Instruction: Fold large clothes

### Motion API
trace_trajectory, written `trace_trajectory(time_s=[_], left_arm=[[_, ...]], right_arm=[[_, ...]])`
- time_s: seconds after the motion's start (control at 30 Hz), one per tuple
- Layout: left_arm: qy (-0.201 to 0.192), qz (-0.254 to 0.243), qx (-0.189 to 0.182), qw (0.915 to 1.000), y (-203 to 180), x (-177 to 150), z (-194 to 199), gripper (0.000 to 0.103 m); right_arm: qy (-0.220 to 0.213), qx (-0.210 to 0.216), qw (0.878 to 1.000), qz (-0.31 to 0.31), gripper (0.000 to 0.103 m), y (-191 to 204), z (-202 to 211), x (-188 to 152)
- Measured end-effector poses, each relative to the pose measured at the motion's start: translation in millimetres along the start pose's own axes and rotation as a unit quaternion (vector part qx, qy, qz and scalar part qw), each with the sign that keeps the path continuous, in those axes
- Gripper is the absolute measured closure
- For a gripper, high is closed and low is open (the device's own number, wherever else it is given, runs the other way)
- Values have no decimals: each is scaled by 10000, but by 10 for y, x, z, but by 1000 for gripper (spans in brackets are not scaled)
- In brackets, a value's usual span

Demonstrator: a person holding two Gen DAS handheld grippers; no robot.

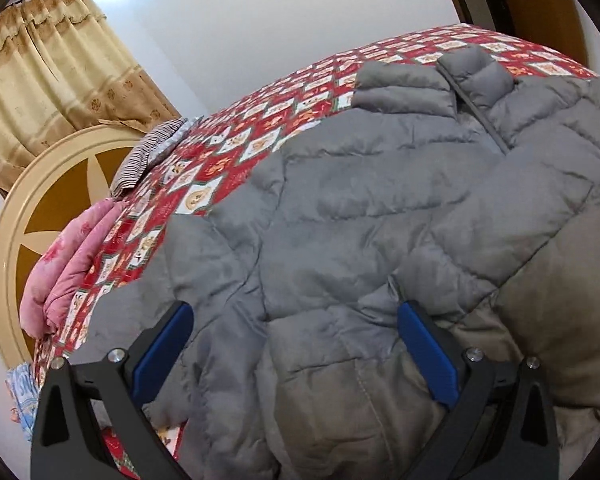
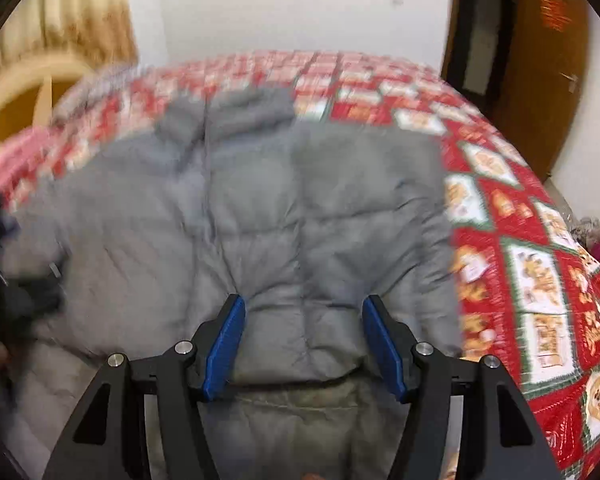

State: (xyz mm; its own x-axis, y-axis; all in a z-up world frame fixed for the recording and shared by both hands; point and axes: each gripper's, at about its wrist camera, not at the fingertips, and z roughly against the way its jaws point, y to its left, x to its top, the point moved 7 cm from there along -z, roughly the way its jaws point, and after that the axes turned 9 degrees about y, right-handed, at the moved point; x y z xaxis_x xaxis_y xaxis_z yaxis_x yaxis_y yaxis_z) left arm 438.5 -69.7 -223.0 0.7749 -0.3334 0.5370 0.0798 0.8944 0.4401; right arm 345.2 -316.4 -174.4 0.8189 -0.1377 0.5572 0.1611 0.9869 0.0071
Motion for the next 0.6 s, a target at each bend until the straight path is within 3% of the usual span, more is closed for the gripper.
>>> trace_trajectory(time_s=[0.13, 0.23, 0.37, 0.6], left_arm=[[54, 115, -197, 9997, 31, -23, -31, 0], [104, 186, -307, 9993, 27, -40, -60, 0], [66, 189, -266, 9994, 1, -49, -56, 0], [34, 190, -214, 9996, -21, -56, -49, 0]], right_arm=[[-492, -100, 9978, -428, 41, -202, 165, 288], [-91, -154, 9987, -479, 41, -246, -156, 426], [552, -308, 9973, -386, 41, -308, -644, 305], [366, -477, 9978, -287, 37, -317, -686, 265]])
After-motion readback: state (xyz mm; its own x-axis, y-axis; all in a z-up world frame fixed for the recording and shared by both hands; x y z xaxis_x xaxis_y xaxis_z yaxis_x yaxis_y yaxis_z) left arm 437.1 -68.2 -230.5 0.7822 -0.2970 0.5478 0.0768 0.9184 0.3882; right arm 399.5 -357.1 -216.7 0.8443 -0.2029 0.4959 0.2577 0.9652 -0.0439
